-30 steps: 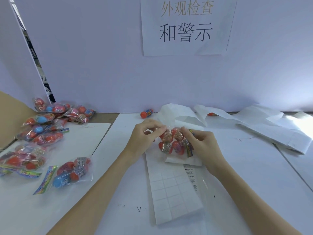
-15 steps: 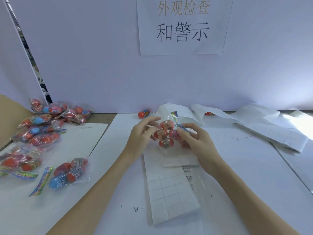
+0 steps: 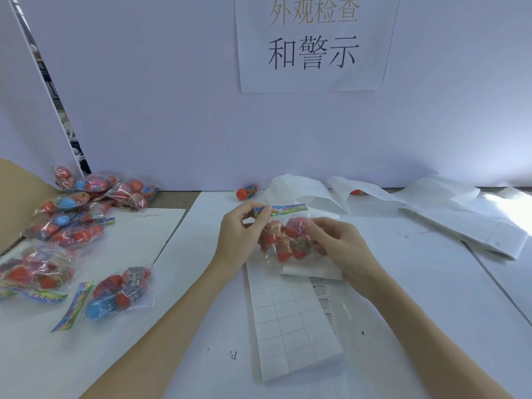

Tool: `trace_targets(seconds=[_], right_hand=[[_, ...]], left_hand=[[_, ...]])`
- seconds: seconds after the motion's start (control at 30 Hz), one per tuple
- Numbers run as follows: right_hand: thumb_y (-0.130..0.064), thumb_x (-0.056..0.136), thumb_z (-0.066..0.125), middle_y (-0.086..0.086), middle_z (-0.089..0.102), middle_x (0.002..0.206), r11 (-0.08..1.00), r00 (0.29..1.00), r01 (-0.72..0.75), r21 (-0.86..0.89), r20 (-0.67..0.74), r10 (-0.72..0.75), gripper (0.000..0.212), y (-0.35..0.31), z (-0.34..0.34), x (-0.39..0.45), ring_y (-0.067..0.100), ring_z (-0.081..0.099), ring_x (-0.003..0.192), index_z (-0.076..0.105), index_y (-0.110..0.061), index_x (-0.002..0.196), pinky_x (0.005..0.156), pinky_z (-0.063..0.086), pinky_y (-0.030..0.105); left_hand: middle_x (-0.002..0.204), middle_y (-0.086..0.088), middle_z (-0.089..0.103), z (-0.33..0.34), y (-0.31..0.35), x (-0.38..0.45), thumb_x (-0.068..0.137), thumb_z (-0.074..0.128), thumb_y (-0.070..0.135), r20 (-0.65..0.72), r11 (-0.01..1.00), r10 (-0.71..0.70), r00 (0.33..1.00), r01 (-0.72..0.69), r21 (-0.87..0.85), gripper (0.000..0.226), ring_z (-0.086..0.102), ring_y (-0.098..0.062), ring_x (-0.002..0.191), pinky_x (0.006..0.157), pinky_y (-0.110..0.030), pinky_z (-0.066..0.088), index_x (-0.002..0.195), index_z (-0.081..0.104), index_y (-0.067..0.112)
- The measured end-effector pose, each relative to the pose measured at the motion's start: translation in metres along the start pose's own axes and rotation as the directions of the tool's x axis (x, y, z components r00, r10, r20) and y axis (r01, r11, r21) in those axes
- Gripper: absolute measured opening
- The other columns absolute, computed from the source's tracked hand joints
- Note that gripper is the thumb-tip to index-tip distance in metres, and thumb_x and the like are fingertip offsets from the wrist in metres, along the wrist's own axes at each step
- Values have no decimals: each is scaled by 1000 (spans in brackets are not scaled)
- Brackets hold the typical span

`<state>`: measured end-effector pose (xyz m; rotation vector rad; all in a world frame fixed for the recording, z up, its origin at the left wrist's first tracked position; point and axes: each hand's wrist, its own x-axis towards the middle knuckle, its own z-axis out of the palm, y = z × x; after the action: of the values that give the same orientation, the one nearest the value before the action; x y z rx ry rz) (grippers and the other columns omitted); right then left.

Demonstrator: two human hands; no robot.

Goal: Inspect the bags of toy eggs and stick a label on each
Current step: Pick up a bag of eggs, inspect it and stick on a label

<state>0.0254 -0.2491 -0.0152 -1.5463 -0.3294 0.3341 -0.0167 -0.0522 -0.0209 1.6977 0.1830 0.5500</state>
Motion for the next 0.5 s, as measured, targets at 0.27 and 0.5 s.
trace_targets(seconds=[0.27,0.5], right_hand=[[-30,98,72,7,78,91,998,999,-5,-55,54,8,20,-4,3,-1,11,71,76,68,-22,116,66,53,17],[-27,96,74,7,79,92,998,996,18,-62,84,-13,9,-4,3,-4,23,75,80,77,-22,104,79,60,39]], left_hand=[[87,-13,73,2,-1,1,102,66,21,-53,1000,-14,998,15,16,13,72,-30,59,56,-45,62,93,73,15],[84,17,68,-2,2,0,103,59,28,92,996,56,994,-61,58,19,62,-7,77,70,-21,49,101,71,14]])
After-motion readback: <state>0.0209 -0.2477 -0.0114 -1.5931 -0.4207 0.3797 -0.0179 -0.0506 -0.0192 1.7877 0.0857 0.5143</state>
